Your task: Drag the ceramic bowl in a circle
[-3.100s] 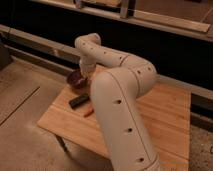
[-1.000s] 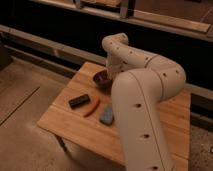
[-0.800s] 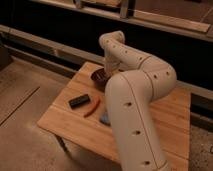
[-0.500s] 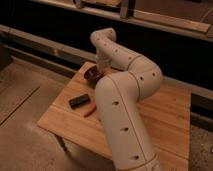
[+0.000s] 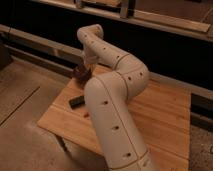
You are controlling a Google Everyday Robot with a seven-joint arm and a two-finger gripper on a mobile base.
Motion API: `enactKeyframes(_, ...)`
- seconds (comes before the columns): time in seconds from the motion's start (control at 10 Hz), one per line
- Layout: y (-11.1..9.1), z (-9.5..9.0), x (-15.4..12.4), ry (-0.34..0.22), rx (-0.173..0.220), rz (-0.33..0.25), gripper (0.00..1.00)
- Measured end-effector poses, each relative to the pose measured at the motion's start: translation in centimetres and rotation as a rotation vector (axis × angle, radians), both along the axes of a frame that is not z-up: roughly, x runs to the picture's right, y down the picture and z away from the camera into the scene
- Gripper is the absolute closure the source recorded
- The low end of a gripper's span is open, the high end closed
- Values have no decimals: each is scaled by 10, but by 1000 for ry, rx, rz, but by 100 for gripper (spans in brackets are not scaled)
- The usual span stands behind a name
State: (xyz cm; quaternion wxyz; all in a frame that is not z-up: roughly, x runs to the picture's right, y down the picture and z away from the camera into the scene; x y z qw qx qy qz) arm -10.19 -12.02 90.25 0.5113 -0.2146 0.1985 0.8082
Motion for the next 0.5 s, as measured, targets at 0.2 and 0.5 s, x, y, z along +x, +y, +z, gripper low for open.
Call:
enactKeyframes(0.2, 6, -3, -5, -23, -2, 30, 100)
enactKeyframes(0.5, 33, 0, -6, -38, -35, 67, 100)
